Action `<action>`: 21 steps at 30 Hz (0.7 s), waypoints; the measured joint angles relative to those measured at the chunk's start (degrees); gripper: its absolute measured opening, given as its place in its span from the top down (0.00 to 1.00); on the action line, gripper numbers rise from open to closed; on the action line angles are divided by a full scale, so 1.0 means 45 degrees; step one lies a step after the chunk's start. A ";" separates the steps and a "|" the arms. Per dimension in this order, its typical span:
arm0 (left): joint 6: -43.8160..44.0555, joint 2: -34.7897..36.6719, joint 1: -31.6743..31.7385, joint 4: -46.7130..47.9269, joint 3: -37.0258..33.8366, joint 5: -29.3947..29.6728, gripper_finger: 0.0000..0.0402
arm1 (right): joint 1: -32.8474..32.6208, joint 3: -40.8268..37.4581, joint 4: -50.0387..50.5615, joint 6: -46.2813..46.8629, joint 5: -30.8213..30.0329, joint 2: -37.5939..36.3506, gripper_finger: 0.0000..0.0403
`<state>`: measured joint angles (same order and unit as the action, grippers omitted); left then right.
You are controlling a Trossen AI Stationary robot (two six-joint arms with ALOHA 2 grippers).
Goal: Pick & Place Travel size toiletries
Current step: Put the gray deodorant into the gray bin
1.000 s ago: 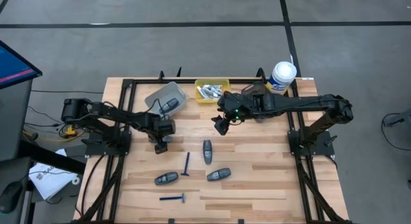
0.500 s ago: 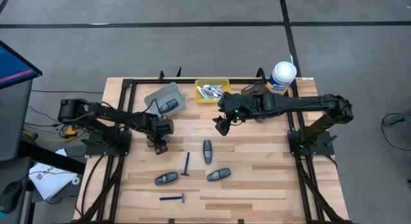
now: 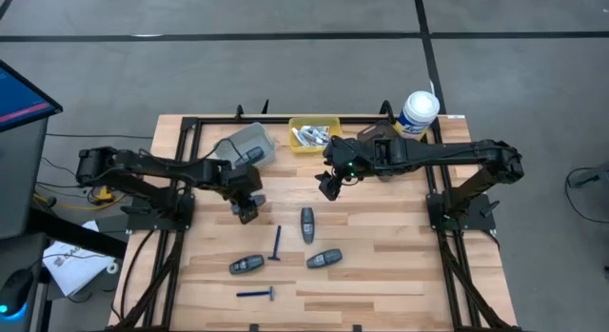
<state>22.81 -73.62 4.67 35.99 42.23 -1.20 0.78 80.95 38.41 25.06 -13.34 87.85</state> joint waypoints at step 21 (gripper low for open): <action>-0.4439 0.0061 0.6614 -0.0544 0.2044 0.4240 0.52 | -0.0015 0.0000 -0.0116 0.0311 0.0000 0.0000 0.38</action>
<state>2.83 -73.35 34.43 33.54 51.43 17.89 0.71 80.95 37.89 26.46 -13.34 87.85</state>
